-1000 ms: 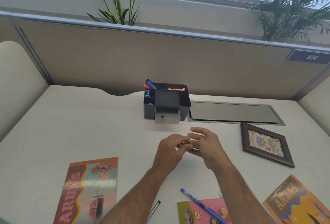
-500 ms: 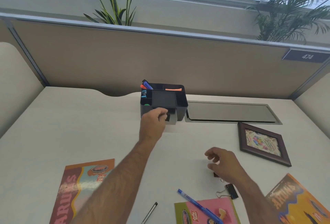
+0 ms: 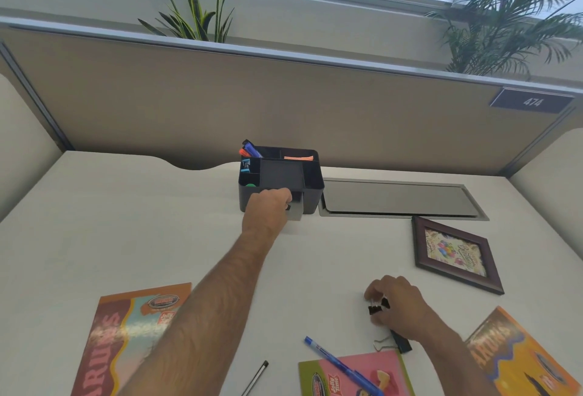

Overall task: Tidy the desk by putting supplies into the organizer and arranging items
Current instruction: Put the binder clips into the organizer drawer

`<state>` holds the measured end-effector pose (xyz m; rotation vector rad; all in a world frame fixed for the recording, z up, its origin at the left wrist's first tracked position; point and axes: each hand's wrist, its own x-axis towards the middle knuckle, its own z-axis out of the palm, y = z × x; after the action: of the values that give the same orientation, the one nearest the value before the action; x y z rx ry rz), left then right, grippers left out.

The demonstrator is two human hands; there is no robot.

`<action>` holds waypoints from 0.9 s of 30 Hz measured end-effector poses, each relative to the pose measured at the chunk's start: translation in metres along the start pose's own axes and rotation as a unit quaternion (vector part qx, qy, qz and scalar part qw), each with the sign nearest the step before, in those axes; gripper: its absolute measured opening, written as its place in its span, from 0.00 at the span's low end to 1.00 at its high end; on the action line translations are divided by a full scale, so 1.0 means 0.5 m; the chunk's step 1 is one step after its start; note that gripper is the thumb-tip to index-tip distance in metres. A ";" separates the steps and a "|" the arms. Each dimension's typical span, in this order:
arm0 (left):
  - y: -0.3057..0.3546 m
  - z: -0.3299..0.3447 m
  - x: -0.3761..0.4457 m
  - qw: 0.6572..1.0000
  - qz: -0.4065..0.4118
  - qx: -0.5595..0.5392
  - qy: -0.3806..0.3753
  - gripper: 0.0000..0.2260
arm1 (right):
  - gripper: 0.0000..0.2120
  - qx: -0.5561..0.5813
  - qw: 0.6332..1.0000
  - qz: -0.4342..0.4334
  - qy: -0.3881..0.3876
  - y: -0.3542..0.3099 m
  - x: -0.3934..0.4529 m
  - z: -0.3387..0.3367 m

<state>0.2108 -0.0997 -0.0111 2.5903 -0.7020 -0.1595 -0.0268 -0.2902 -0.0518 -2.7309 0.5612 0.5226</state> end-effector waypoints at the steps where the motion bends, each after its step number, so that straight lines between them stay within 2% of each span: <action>1: 0.001 0.000 0.000 1.000 -0.003 0.005 -0.010 0.10 | 0.12 -0.001 1.000 -0.003 0.000 -0.001 0.000 -0.001; 6: 0.002 -0.004 0.018 0.996 -0.027 0.010 -0.087 0.19 | 0.07 -0.018 1.000 -0.014 0.008 -0.001 0.001 0.003; 9: -0.004 -0.006 0.026 0.996 -0.020 0.013 -0.088 0.19 | 0.05 -0.032 0.998 -0.021 0.042 -0.001 0.001 0.012; 11: -0.007 -0.006 0.024 0.998 0.000 0.028 -0.061 0.20 | 0.05 -0.031 0.997 -0.024 0.069 0.000 0.003 0.018; 13: -0.011 -0.004 0.014 0.999 0.039 0.021 0.002 0.18 | 0.06 -0.013 0.996 -0.022 0.082 0.000 0.006 0.020; 15: -0.014 0.005 -0.003 0.992 0.101 -0.030 0.074 0.16 | 0.07 0.033 0.995 -0.022 0.087 -0.004 0.008 0.021; 17: -0.015 0.020 -0.026 0.974 0.185 -0.090 0.098 0.16 | 0.08 0.123 0.986 -0.025 0.107 -0.011 0.010 0.023; 20: -0.003 0.051 -0.068 0.949 0.303 -0.087 0.008 0.23 | 0.05 0.304 0.945 -0.014 0.122 -0.037 0.010 0.009; 22: 0.013 0.078 -0.093 0.930 0.361 -0.053 -0.041 0.30 | 0.04 0.426 0.898 -0.015 0.112 -0.063 0.008 -0.011; 24: 0.031 0.101 -0.113 0.913 0.404 -0.044 -0.029 0.28 | 0.04 0.515 0.851 -0.010 0.097 -0.089 0.006 -0.030; 27: 0.053 0.110 -0.129 0.901 0.425 -0.078 0.029 0.17 | 0.06 0.573 0.815 -0.008 0.082 -0.114 0.004 -0.044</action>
<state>0.1309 -0.1094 -0.0485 1.9094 -1.6323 0.1348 0.0056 -0.2489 -0.0206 -1.5991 0.6089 -0.0974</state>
